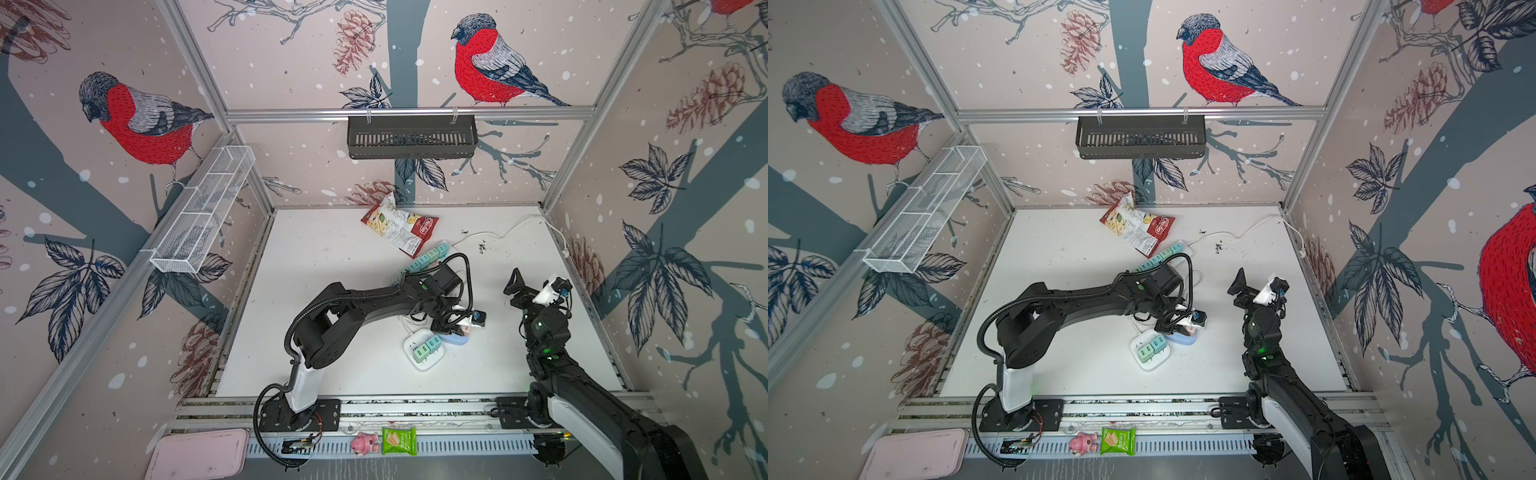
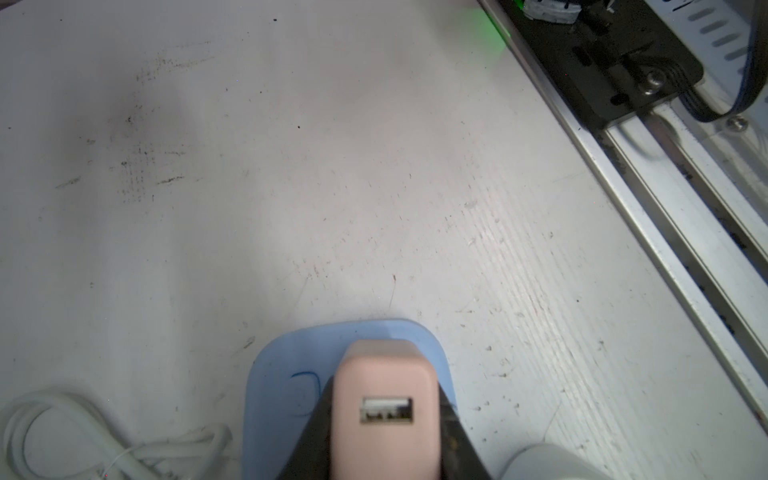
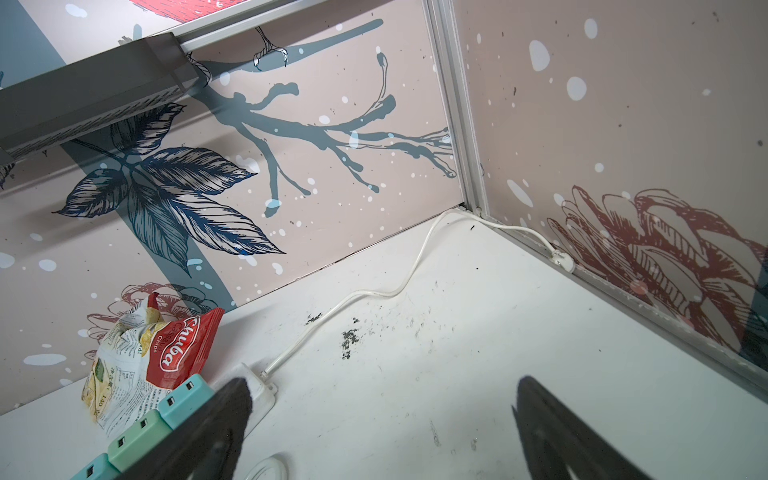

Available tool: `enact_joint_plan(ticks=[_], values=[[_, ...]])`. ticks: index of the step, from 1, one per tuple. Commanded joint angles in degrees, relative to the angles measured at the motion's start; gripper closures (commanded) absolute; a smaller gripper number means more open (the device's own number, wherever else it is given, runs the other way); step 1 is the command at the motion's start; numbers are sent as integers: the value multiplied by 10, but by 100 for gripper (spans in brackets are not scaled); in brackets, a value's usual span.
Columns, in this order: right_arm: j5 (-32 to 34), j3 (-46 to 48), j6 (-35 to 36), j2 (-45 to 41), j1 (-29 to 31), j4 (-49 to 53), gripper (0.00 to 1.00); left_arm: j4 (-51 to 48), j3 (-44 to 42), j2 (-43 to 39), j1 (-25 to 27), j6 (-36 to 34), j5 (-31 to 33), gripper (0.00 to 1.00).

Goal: Insert the plug
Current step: 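Press the pink adapter down into the blue socket cube with the left gripper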

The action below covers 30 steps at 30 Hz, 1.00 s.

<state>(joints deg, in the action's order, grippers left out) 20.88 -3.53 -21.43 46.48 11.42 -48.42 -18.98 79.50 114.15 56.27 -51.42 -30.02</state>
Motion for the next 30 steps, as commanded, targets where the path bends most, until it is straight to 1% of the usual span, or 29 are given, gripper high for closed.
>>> enact_joint_plan(ticks=[1,7,13,19,30], values=[[-5,0,-9,-2,-1,-8,0,-47,5,18,-4,-6,17,100],[-7,0,-10,-2,-2,-8,0,-64,19,29,-7,1,16,100],[-7,1,-10,-2,-3,-8,0,-82,34,39,-11,31,29,100],[-8,1,-10,-2,-3,-8,0,-66,11,18,-11,38,33,100],[-9,1,-12,-2,-4,-7,0,-66,10,10,-9,46,32,100]])
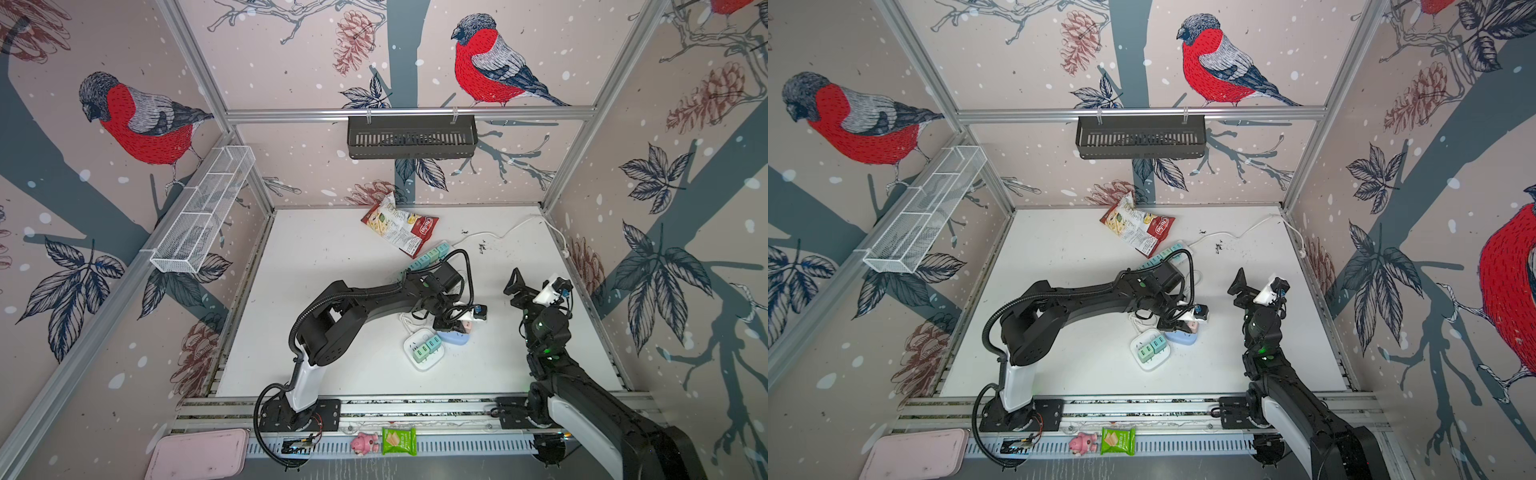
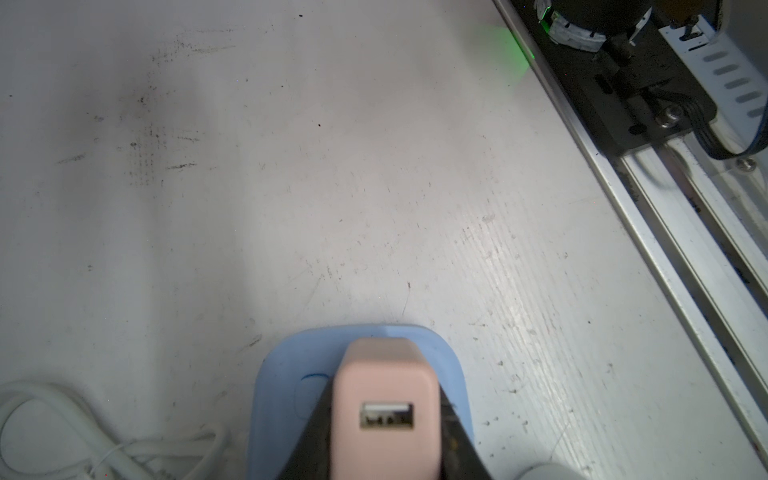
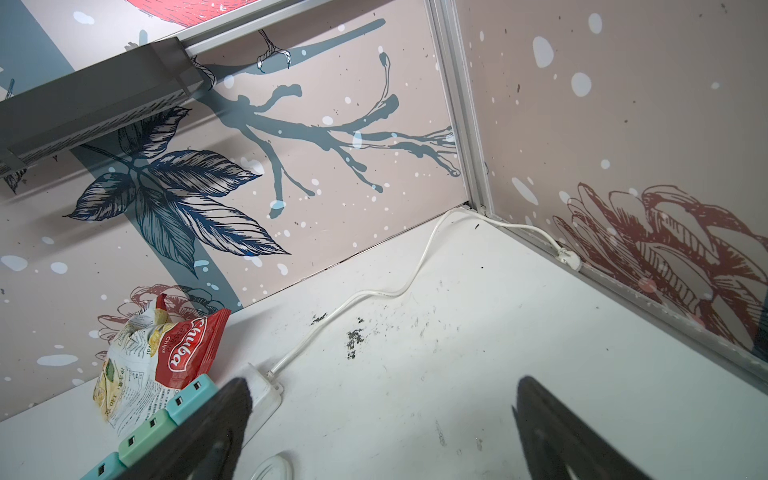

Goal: Insert the plug
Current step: 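Press the pink adapter down into the blue socket cube with the left gripper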

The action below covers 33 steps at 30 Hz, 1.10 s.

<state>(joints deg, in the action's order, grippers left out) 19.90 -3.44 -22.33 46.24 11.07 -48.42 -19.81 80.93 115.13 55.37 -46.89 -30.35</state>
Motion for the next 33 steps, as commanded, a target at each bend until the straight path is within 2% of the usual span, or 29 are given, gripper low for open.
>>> enact_joint_plan(ticks=[1,9,19,26,33], values=[[1,1,-3,0,-2,-7,0,-56,-5,-2,0,3,35,100],[0,0,-3,0,-2,-7,0,-36,-30,-30,0,2,36,100],[-1,0,-3,-1,-3,-7,0,-45,-22,-13,1,0,35,100],[-1,1,-4,-2,-3,-7,0,-73,4,26,-35,8,-34,100],[10,-2,-12,10,-6,-7,0,-86,3,45,-34,20,-7,100]])
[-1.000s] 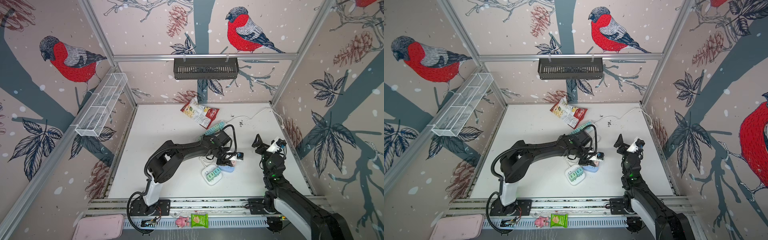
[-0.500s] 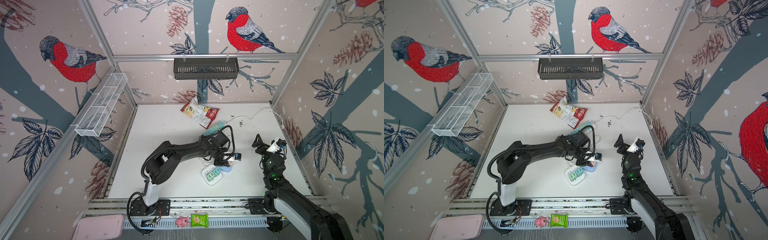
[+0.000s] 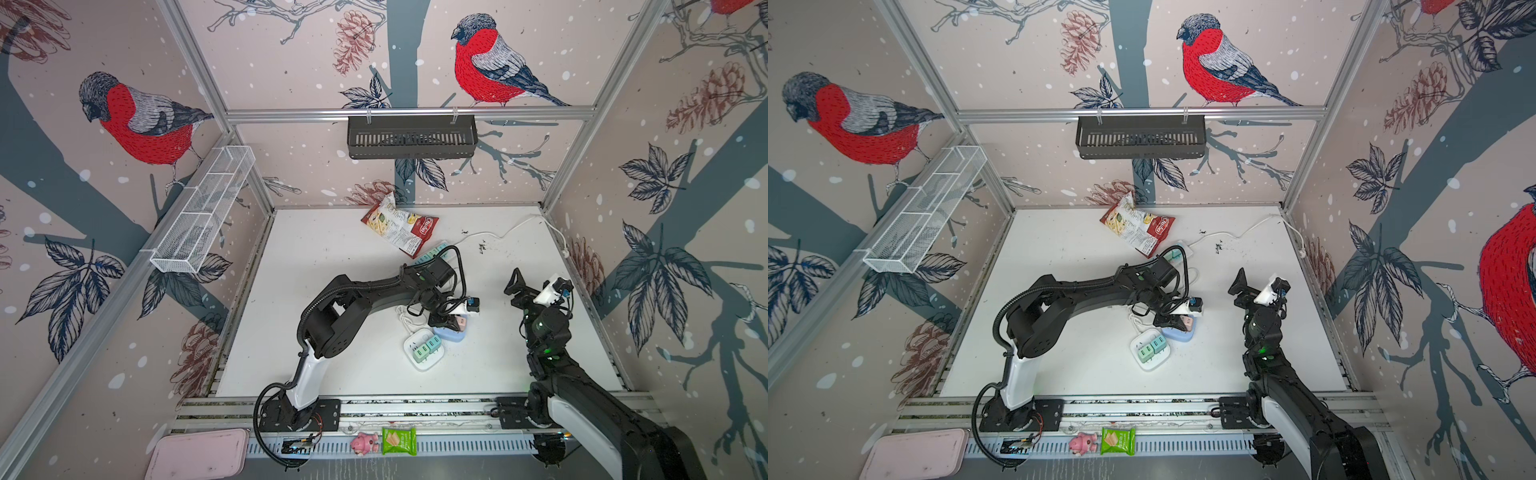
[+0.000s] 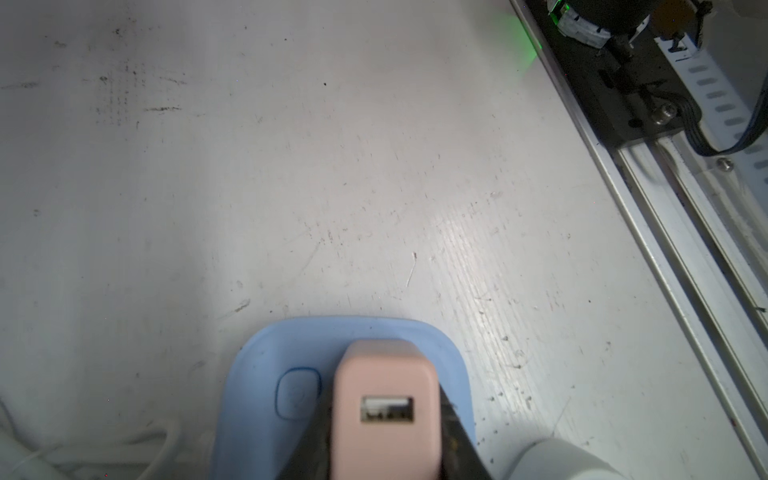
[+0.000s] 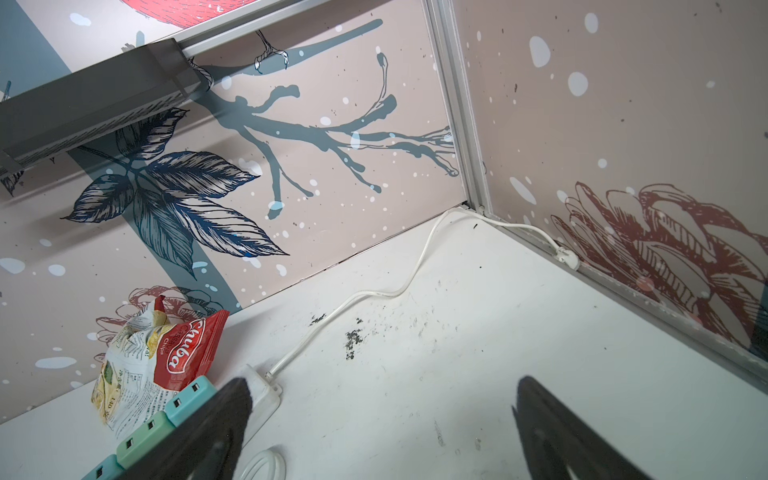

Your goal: Insert the plug

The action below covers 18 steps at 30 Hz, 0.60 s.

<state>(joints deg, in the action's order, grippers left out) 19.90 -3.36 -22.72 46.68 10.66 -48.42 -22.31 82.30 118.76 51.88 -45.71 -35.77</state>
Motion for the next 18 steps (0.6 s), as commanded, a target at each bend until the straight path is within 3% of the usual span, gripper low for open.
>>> enact_joint_plan(ticks=[1,2,4,5,6,11,15,18], values=[[15,-5,-10,12,-3,-10,0,-55,-14,4,3,14,58,100],[24,-7,-12,16,-3,-13,0,-46,-18,-4,7,25,76,100],[55,-25,-20,21,-3,7,0,-24,-27,-27,16,49,118,76],[87,-49,-39,18,-4,47,0,-11,-32,-43,21,60,140,54],[109,-77,-54,15,-6,103,0,2,-36,-61,24,69,157,2],[145,-129,-49,41,-14,150,0,93,-91,-174,24,116,227,1],[107,-150,35,122,-16,121,0,228,-197,-308,11,164,301,1],[112,-185,42,196,-17,139,1,363,-316,-408,-12,214,423,1]])
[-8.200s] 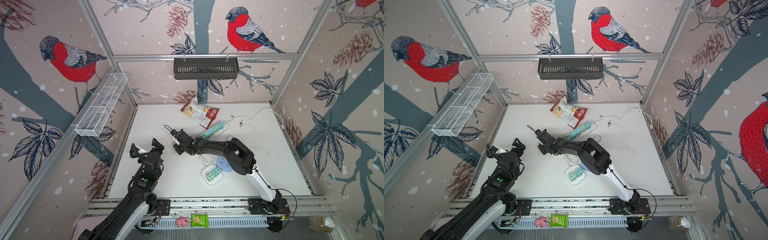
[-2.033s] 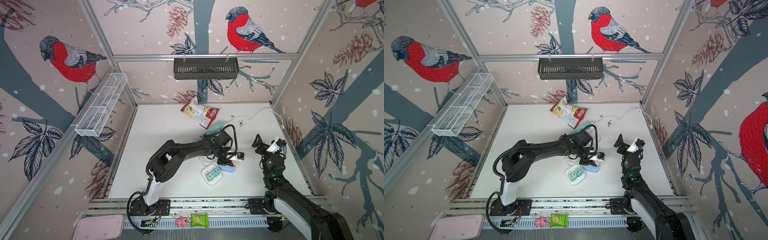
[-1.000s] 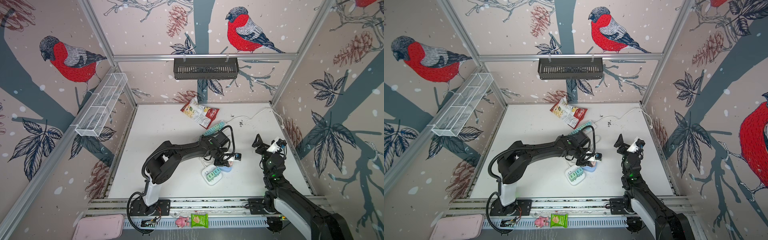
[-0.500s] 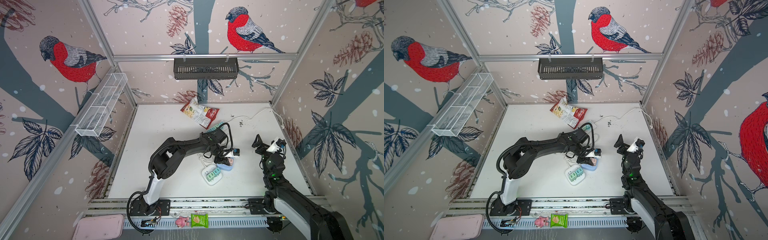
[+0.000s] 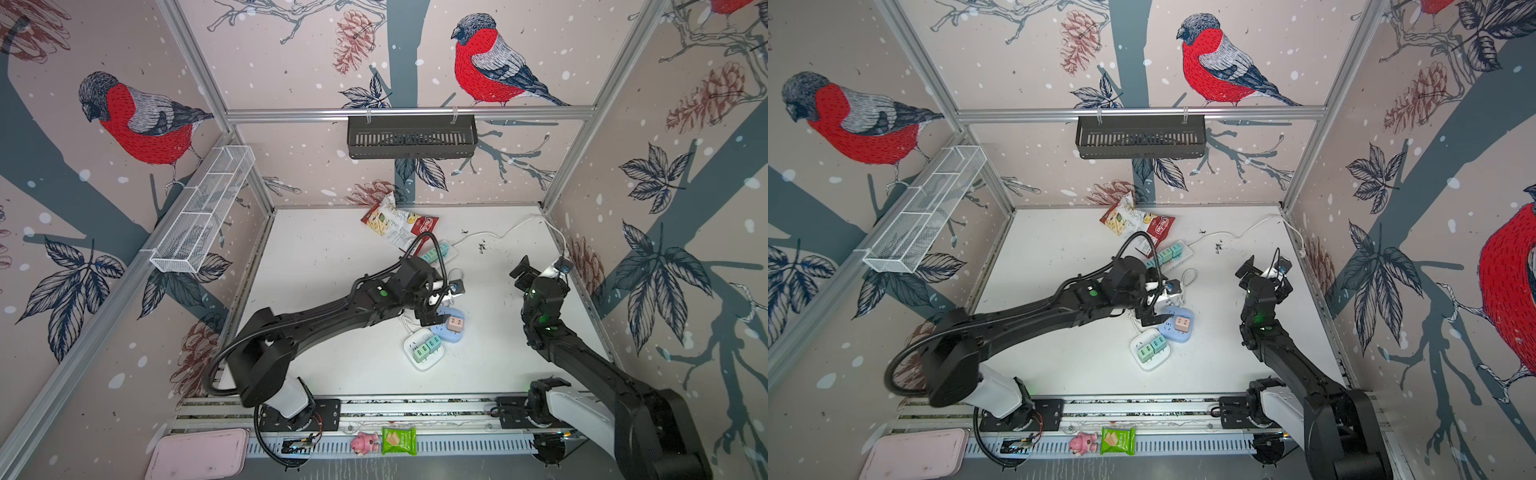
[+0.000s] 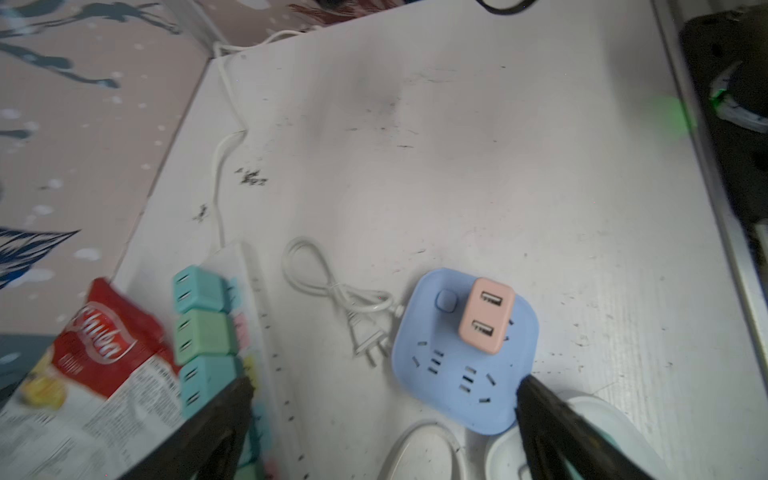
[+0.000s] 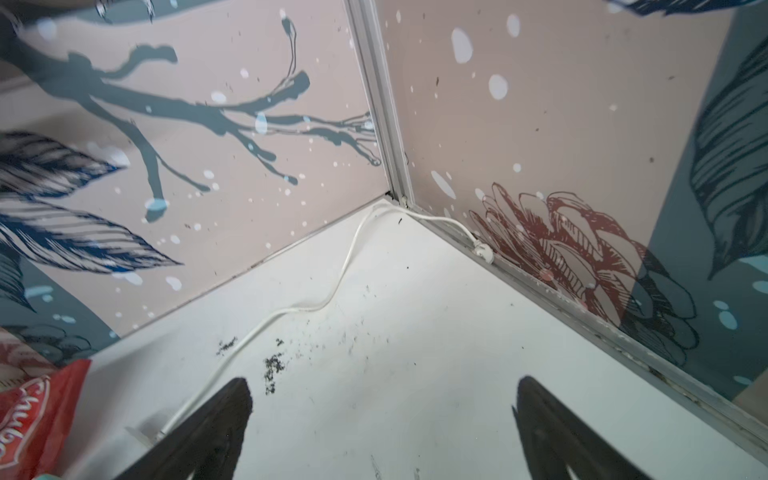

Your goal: Insert the plug

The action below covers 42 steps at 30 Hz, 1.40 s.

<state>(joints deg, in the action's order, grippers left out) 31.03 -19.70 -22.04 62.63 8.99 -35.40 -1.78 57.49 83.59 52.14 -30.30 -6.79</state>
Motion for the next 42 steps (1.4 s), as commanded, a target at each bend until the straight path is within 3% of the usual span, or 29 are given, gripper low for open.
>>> enact_joint_plan(ticks=[1,4,6,9,10,13,16,18,20,25,29,42], values=[[4,-26,44,54,0,1,1,194,-107,-82,-25,69,175,1],[25,-14,109,109,4,-55,1,342,-242,-157,-84,100,309,1],[61,16,117,122,3,-106,0,413,-333,-197,-159,153,355,1],[-2,47,135,134,-10,-185,0,477,-431,-231,-287,228,344,2],[-26,43,139,131,-11,-171,0,501,-455,-235,-318,260,355,2],[-89,60,195,134,-14,-224,1,538,-499,-248,-390,308,312,2],[-114,71,211,134,-12,-252,1,616,-531,-221,-400,295,315,2],[-145,97,213,156,-21,-333,0,667,-524,-165,-410,301,324,2],[-128,101,192,205,-36,-389,0,614,-472,-123,-412,312,350,3],[-167,67,177,234,-59,-339,0,601,-408,-41,-428,280,289,2],[-167,68,178,234,-59,-347,1,694,-428,26,-487,312,181,2],[-166,69,178,234,-58,-346,0,658,-413,24,-492,310,155,2]])
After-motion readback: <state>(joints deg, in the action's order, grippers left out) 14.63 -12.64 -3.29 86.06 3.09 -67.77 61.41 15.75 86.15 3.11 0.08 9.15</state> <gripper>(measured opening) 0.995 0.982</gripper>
